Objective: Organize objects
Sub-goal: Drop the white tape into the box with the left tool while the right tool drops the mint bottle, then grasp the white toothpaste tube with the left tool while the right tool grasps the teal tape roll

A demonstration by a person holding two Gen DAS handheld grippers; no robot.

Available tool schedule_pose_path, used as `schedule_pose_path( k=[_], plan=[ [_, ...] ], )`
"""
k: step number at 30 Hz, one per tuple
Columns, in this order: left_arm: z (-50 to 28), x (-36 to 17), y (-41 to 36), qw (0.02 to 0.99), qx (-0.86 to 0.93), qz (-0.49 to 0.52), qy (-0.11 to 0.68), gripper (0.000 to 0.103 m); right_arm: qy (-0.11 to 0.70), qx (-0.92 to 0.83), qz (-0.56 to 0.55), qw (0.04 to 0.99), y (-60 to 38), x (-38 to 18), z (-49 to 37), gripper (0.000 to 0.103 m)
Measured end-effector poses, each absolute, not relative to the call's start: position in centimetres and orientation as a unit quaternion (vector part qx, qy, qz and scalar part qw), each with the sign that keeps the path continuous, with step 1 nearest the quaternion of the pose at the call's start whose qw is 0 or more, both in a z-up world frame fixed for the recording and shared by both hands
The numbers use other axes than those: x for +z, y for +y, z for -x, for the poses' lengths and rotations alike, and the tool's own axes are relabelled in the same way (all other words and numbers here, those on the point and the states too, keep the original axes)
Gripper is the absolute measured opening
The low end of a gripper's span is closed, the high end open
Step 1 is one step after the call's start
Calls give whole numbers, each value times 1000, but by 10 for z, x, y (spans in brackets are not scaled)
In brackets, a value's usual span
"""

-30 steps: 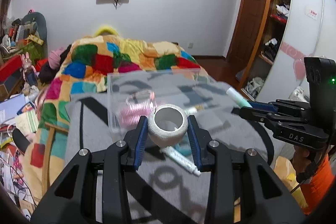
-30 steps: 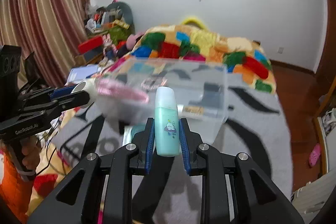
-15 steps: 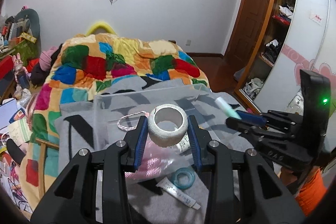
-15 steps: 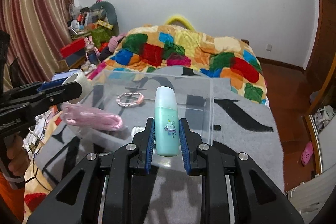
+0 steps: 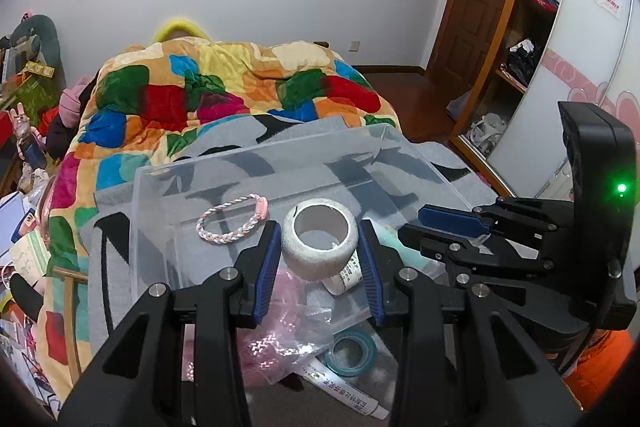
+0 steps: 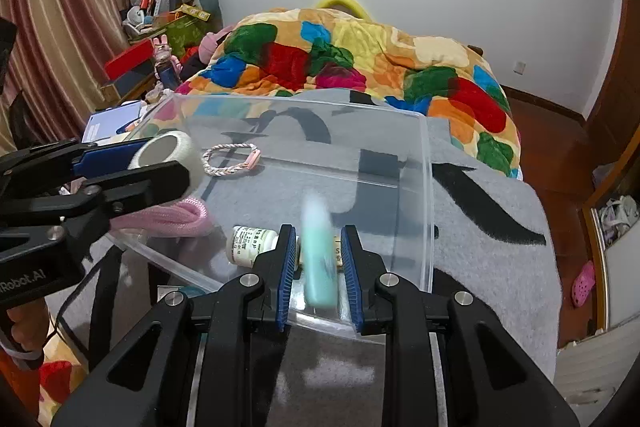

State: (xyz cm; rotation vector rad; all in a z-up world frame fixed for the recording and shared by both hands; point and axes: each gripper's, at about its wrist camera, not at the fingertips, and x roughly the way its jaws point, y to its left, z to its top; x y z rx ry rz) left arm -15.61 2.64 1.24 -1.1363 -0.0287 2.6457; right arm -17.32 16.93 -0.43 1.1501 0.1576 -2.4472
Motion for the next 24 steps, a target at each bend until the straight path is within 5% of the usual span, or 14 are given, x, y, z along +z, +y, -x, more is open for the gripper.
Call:
schedule_pose_path(
  k=[4, 14, 17, 24],
  plan=[
    [153, 16, 29, 131, 911, 390, -5, 47, 64, -881, -416, 214, 166, -3, 171, 23],
    [128, 43, 26, 109, 930, 352, 11, 67, 69, -891, -387, 229, 172, 18, 143, 44],
    [115, 47, 22, 95, 935, 342, 12, 91, 65, -893, -378, 235, 178, 24, 131, 50],
    [83, 40, 13, 70, 939, 337, 17, 94, 75, -898, -363, 236, 187, 29, 105, 56]
  ],
)
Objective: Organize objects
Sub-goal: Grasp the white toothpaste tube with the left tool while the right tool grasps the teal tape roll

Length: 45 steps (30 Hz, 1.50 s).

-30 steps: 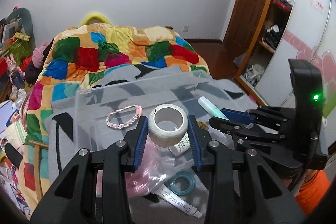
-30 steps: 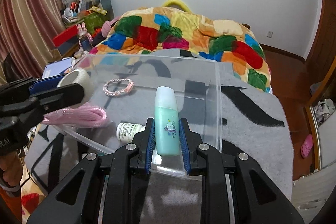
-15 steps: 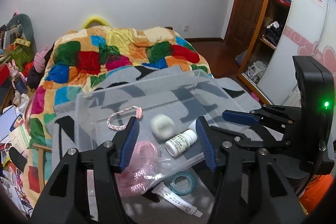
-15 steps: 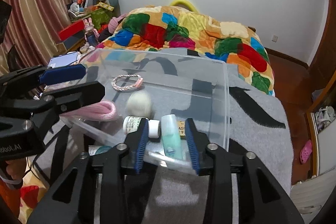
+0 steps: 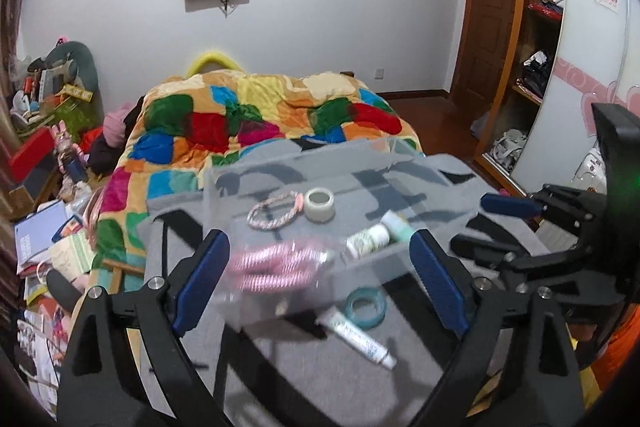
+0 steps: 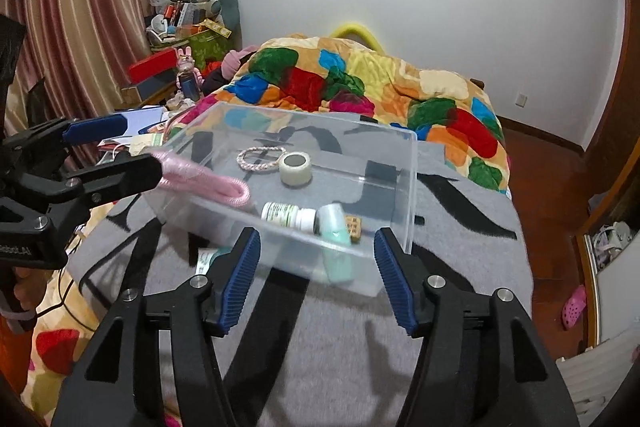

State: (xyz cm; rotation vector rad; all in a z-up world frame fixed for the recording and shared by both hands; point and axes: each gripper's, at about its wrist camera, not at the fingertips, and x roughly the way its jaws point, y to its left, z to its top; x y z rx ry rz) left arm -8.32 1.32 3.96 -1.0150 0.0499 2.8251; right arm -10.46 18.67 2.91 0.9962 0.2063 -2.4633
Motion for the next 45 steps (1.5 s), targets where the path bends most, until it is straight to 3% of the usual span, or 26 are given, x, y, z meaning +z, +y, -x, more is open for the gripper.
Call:
schedule_pose_path(
  k=[19, 24, 27, 29, 35, 40, 42, 43, 45],
  plan=[
    [94, -64, 28, 100, 876, 470, -42, 96, 59, -883, -400, 240, 194, -5, 87, 59],
    [90, -70, 31, 81, 884, 459, -22, 78, 55, -877, -410, 246, 193, -13, 88, 59],
    [84, -68, 23, 77, 888, 453, -32, 62, 55, -871, -414, 260, 184, -19, 90, 59],
    [82, -68, 14, 71, 889, 451, -40, 45, 55, -867, -416, 269, 175, -23, 91, 59],
    [74, -69, -6, 70, 892, 445, -44, 17, 72, -854, -425, 290, 142, -35, 97, 59],
    [59, -70, -13, 71, 896, 437, -37, 16, 87, -846, -437, 293, 117, -45, 107, 56],
    [58, -68, -13, 69, 897, 435, -33, 16, 92, -842, -443, 294, 109, -51, 110, 46],
    [56, -68, -14, 68, 898, 435, -32, 16, 93, -840, -446, 293, 107, -53, 112, 37],
    [54, -66, -15, 69, 898, 434, -34, 16, 93, -843, -446, 288, 106, -55, 111, 36]
  ],
)
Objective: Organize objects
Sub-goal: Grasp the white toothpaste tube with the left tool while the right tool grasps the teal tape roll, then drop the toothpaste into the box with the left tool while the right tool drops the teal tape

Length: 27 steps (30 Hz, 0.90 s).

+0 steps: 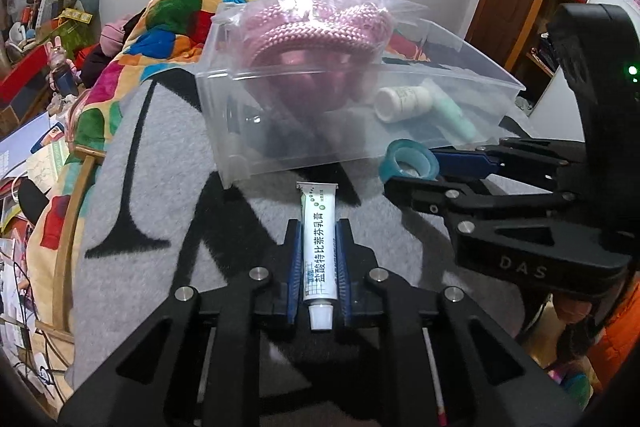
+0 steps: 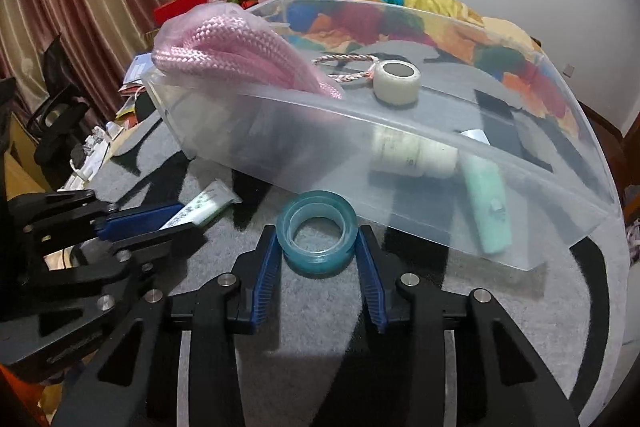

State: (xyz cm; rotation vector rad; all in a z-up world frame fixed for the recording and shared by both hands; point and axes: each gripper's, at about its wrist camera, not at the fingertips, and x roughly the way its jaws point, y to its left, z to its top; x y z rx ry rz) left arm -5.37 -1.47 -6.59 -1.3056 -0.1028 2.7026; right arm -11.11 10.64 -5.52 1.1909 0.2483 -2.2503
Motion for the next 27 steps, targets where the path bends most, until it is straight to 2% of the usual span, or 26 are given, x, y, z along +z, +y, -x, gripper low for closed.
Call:
schedule_pose_path(
  k=[11, 27],
  plan=[
    [48, -39, -2, 92, 909, 404, -36, 16, 72, -855, -428, 284, 133, -36, 95, 36],
    [73, 42, 23, 127, 940, 315, -29, 15, 23, -903, -338, 265, 172, 39, 97, 36]
  ],
)
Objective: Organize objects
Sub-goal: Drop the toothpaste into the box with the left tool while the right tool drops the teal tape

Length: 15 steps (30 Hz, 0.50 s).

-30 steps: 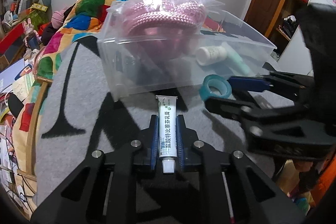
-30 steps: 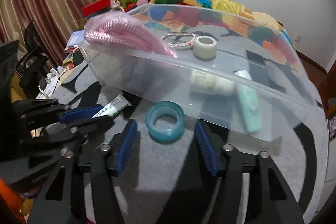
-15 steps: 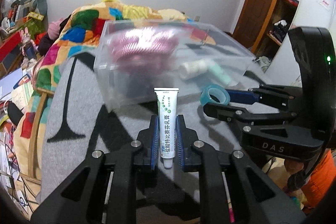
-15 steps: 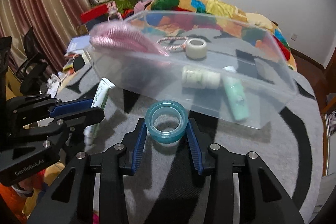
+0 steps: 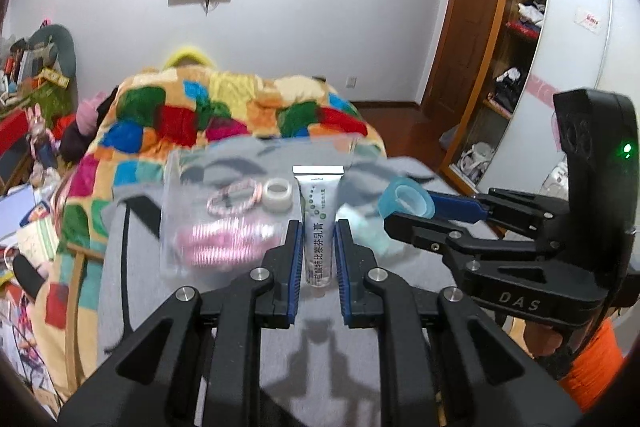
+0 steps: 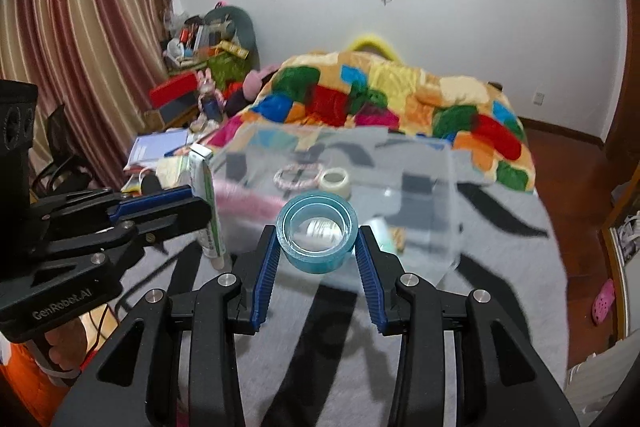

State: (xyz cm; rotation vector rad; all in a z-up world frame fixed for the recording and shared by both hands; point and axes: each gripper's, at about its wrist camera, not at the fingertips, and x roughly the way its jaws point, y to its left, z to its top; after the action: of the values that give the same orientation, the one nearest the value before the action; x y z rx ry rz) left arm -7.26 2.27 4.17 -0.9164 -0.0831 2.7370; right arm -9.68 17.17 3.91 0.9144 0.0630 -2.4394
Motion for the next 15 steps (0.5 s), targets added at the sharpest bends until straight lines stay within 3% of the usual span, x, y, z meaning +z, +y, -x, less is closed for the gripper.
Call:
schedule_pose_path(
  k=[8, 15],
  plan=[
    [99, 62, 27, 123, 947, 296, -26, 13, 11, -912, -332, 242, 177, 48, 123, 36],
    [130, 41, 28, 106, 938, 330, -27, 12, 11, -901, -372, 223, 175, 21, 159, 36]
  ],
)
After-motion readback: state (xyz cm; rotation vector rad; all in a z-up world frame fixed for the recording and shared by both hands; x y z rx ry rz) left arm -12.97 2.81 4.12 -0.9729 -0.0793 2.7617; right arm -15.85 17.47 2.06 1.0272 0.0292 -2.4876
